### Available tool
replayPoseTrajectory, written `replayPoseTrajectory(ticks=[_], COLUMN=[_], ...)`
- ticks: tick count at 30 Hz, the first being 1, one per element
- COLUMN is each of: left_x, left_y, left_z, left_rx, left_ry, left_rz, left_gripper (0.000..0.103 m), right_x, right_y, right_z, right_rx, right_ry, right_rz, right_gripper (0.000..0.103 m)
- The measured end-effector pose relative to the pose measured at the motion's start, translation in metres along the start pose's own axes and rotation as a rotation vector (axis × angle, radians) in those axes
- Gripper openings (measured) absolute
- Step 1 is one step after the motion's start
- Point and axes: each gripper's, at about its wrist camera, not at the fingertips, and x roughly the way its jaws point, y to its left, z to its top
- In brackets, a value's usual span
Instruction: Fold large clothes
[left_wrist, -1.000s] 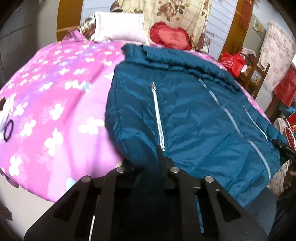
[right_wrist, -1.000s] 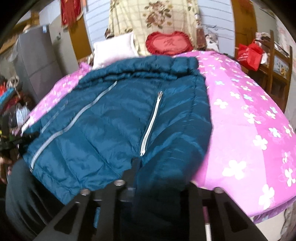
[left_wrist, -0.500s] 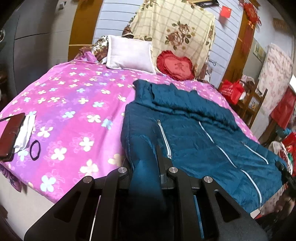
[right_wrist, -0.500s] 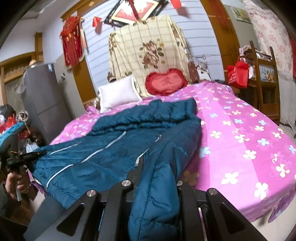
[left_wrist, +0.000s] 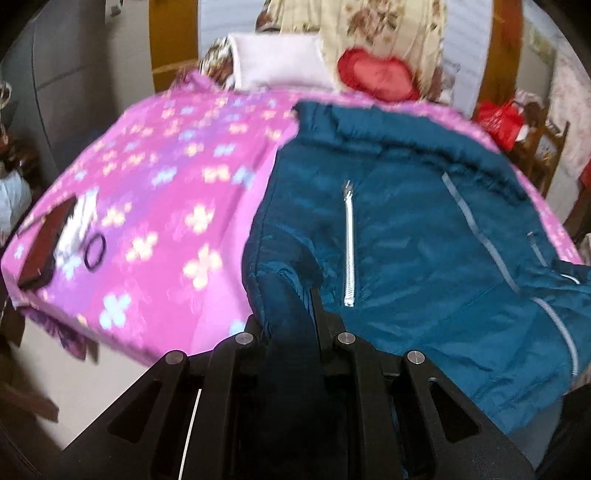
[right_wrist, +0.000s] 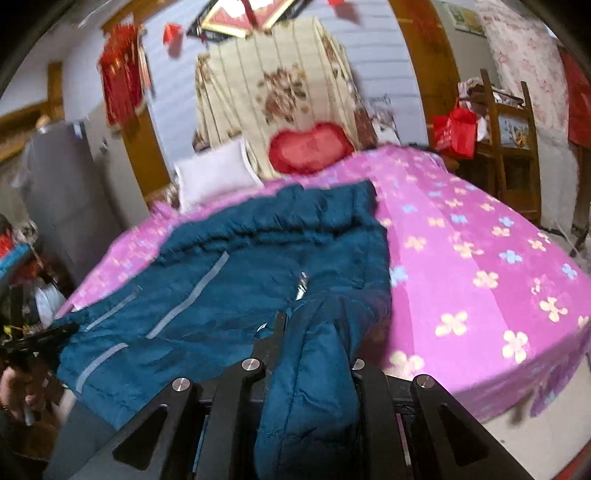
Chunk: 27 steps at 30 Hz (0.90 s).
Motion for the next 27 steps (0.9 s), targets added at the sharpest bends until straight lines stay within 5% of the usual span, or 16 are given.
replayPoseTrajectory(ticks=[7,27], left_x=[0.012,0.015], left_y=[-0.014,-0.018], left_z=[-0.009,-0.011], left_rx=[0.072,0.087], left_ry=[0.042,0.046], left_rz=[0.073,0.084], left_gripper=[0.014,0.019], right_x=[0.011,0.017], right_y=[0.002,0.000], right_z=[-0.013,-0.016], right_rx=[-0.037,-0.008], right_ry=[0.043,0.048], right_rz=[-0.037,-0.035], right_gripper=[0.012,0.012])
